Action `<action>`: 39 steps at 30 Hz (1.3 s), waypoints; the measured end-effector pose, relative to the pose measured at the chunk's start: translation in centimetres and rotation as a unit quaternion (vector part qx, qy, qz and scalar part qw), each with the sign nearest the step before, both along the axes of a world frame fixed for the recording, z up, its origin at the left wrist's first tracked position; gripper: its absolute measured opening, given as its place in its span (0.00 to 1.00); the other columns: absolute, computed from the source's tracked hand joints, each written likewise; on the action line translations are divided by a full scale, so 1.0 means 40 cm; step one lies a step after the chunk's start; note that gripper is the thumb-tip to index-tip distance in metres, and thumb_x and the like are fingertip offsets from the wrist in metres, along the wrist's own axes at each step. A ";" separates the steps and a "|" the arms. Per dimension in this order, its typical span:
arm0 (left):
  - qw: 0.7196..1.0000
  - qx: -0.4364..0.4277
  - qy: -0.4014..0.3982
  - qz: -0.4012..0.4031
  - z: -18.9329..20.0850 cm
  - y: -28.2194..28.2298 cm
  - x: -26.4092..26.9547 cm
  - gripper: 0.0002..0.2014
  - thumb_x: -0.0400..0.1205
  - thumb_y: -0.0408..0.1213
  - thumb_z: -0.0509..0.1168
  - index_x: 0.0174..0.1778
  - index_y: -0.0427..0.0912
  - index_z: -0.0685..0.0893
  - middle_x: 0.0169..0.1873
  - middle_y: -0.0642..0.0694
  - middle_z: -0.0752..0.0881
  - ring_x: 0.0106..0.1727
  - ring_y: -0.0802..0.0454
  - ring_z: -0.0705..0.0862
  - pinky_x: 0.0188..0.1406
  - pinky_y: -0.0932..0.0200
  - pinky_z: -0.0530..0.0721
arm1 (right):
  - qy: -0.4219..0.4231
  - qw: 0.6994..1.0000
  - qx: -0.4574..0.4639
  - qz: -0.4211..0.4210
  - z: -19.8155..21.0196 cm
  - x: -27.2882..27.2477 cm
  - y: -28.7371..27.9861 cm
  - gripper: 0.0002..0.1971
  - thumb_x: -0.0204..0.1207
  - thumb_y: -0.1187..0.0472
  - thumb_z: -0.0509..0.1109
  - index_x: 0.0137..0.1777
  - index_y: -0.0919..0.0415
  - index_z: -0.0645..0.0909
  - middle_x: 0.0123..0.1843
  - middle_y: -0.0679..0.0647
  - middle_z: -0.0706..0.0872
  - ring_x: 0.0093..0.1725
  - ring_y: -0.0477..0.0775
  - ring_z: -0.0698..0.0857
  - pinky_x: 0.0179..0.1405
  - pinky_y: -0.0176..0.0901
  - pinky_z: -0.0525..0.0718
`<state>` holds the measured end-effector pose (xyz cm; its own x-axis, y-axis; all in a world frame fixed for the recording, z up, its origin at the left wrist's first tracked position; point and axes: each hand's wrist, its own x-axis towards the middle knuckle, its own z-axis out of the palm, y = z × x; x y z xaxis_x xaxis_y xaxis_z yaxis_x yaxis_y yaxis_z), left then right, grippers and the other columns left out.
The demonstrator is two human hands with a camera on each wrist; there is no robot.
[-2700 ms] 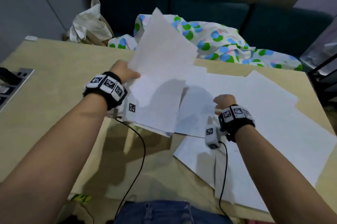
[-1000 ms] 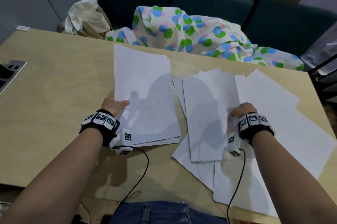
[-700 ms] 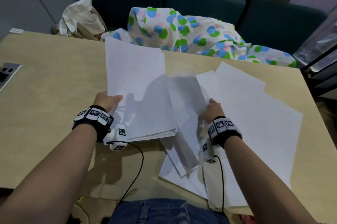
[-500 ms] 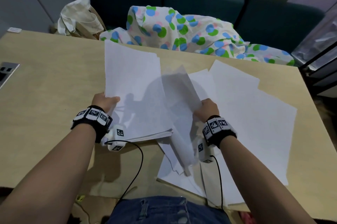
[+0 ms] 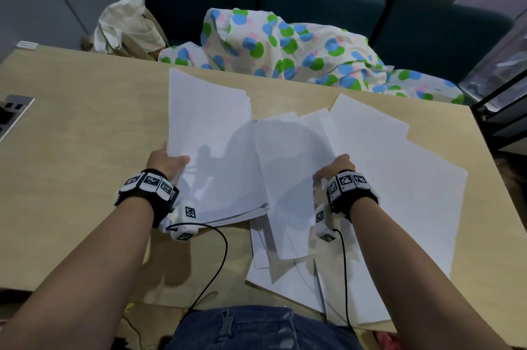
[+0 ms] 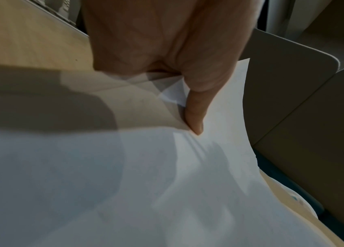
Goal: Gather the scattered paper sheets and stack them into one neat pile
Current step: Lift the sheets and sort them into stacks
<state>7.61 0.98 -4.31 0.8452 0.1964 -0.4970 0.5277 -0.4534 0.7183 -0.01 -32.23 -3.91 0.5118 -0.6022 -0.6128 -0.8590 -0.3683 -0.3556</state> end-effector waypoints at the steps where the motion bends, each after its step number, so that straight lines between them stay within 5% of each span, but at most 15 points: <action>1: 1.000 0.002 0.004 0.000 -0.005 0.001 0.000 0.20 0.79 0.32 0.69 0.67 0.29 0.80 0.64 0.32 0.84 0.63 0.36 0.84 0.53 0.56 0.77 | 0.002 1.000 0.004 0.010 0.000 -0.001 -0.001 0.31 0.61 0.69 0.79 0.65 0.72 0.73 0.60 0.64 0.82 0.51 0.66 0.83 0.37 0.46 0.81; 4: 1.000 0.012 0.013 -0.006 -0.012 0.000 -0.003 0.20 0.79 0.33 0.69 0.65 0.28 0.81 0.62 0.31 0.85 0.61 0.35 0.84 0.53 0.55 0.78 | -0.021 0.999 -0.035 0.011 0.005 0.001 -0.005 0.17 0.65 0.67 0.75 0.55 0.71 0.81 0.52 0.63 0.86 0.46 0.63 0.82 0.43 0.45 0.83; 8: 1.000 0.018 0.006 -0.012 -0.009 -0.004 -0.008 0.19 0.79 0.33 0.69 0.65 0.28 0.81 0.62 0.32 0.85 0.59 0.37 0.85 0.51 0.57 0.77 | -0.020 0.991 -0.127 -0.028 0.010 0.007 -0.030 0.20 0.71 0.63 0.69 0.64 0.63 0.78 0.69 0.64 0.72 0.68 0.69 0.74 0.68 0.58 0.75; 12: 1.000 0.023 0.004 -0.011 -0.009 -0.005 -0.005 0.19 0.79 0.33 0.69 0.64 0.28 0.81 0.61 0.32 0.85 0.58 0.36 0.85 0.51 0.57 0.77 | -0.016 0.996 -0.048 -0.078 0.028 0.011 -0.037 0.35 0.69 0.63 0.77 0.74 0.65 0.65 0.74 0.66 0.67 0.69 0.71 0.74 0.61 0.58 0.77; 16: 0.999 0.032 0.013 -0.013 -0.019 -0.007 -0.012 0.19 0.78 0.34 0.70 0.63 0.27 0.82 0.61 0.32 0.86 0.60 0.36 0.85 0.51 0.57 0.78 | -0.023 0.999 -0.037 0.004 0.019 -0.008 -0.040 0.09 0.72 0.66 0.73 0.49 0.70 0.83 0.52 0.65 0.88 0.45 0.64 0.85 0.56 0.52 0.86; 24: 0.999 0.041 0.020 -0.021 -0.015 -0.009 -0.025 0.22 0.78 0.36 0.70 0.65 0.27 0.80 0.63 0.33 0.84 0.62 0.36 0.84 0.53 0.55 0.77 | -0.004 0.992 -0.055 0.118 0.050 -0.005 -0.019 0.14 0.74 0.68 0.69 0.58 0.74 0.81 0.54 0.67 0.85 0.51 0.64 0.83 0.46 0.45 0.79; 27: 0.999 0.037 0.023 -0.027 -0.015 -0.002 -0.024 0.25 0.78 0.37 0.70 0.69 0.27 0.78 0.65 0.32 0.82 0.64 0.35 0.83 0.56 0.53 0.78 | -0.061 0.978 -0.145 0.138 0.135 0.015 -0.046 0.14 0.76 0.65 0.64 0.59 0.69 0.81 0.62 0.69 0.83 0.58 0.69 0.83 0.52 0.51 0.80; 32: 0.999 0.010 0.007 -0.047 0.001 -0.010 -0.033 0.22 0.79 0.33 0.69 0.68 0.26 0.78 0.66 0.31 0.82 0.65 0.35 0.82 0.54 0.55 0.74 | -0.218 0.928 -0.265 0.142 0.332 0.065 -0.090 0.13 0.75 0.68 0.61 0.57 0.69 0.79 0.59 0.70 0.83 0.60 0.71 0.81 0.56 0.55 0.79; 36: 0.997 -0.042 0.021 -0.061 0.005 -0.027 -0.041 0.20 0.78 0.33 0.71 0.65 0.29 0.81 0.61 0.34 0.85 0.53 0.41 0.84 0.53 0.53 0.78 | -0.337 0.912 -0.216 0.086 0.431 0.091 -0.105 0.13 0.70 0.70 0.65 0.54 0.70 0.82 0.56 0.68 0.86 0.58 0.68 0.83 0.57 0.56 0.82; 39: 0.993 -0.059 0.035 -0.091 0.003 -0.042 -0.061 0.20 0.78 0.28 0.69 0.66 0.28 0.80 0.58 0.36 0.85 0.52 0.43 0.82 0.53 0.53 0.77 | -0.353 0.925 -0.130 0.052 0.403 0.092 -0.091 0.16 0.65 0.68 0.69 0.54 0.68 0.84 0.53 0.66 0.87 0.57 0.63 0.85 0.53 0.53 0.84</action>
